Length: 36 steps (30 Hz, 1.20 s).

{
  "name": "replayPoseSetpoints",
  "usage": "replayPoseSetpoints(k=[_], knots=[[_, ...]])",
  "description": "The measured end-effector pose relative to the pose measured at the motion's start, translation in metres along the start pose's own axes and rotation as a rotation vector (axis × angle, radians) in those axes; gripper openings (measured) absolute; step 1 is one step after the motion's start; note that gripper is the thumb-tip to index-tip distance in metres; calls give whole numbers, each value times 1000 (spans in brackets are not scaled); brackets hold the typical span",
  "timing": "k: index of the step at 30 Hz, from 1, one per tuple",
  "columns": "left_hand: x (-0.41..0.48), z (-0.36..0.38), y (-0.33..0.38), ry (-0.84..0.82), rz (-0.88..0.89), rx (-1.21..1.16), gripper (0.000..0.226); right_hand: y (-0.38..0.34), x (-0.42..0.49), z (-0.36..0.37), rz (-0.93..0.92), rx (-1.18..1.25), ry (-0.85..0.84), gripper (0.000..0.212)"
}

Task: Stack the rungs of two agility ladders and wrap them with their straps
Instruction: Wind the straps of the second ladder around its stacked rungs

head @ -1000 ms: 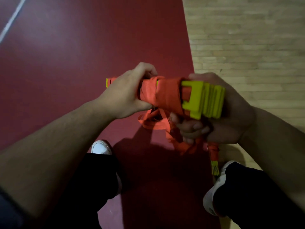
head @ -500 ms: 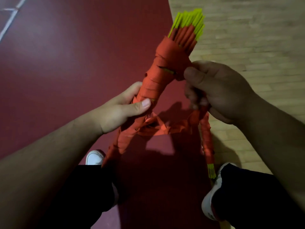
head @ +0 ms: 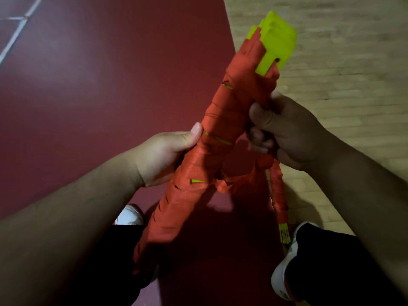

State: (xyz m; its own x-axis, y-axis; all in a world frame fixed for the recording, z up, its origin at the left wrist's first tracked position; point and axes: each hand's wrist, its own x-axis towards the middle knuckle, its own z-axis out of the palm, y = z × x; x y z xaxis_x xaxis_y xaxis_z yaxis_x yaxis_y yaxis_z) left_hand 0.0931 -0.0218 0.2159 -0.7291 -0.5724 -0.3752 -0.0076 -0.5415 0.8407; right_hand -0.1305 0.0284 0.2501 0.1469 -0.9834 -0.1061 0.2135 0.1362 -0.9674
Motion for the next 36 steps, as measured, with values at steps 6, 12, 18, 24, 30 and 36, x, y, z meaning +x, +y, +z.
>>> replayPoseSetpoints(k=[6, 12, 18, 24, 30, 36], knots=[[-5, 5, 0, 162, -90, 124, 78, -3, 1, 1, -12, -51, -84, 58], [-5, -1, -8, 270, -158, 265, 53, -8, -3, 10, 35, -138, -148, 115], [3, 3, -6, 107, 23, 298, 63, -5, 0, 17, 14, -51, 71, 40], [13, 11, -24, 321, 326, 958, 80, -2, 6, 24, -37, -15, 255, 31], [12, 6, -7, 275, 367, 663, 47, -7, 5, 12, -93, -13, 239, 32], [3, 2, 3, -3, 284, 381, 25, -15, 2, -2, -72, -112, -2, 39]])
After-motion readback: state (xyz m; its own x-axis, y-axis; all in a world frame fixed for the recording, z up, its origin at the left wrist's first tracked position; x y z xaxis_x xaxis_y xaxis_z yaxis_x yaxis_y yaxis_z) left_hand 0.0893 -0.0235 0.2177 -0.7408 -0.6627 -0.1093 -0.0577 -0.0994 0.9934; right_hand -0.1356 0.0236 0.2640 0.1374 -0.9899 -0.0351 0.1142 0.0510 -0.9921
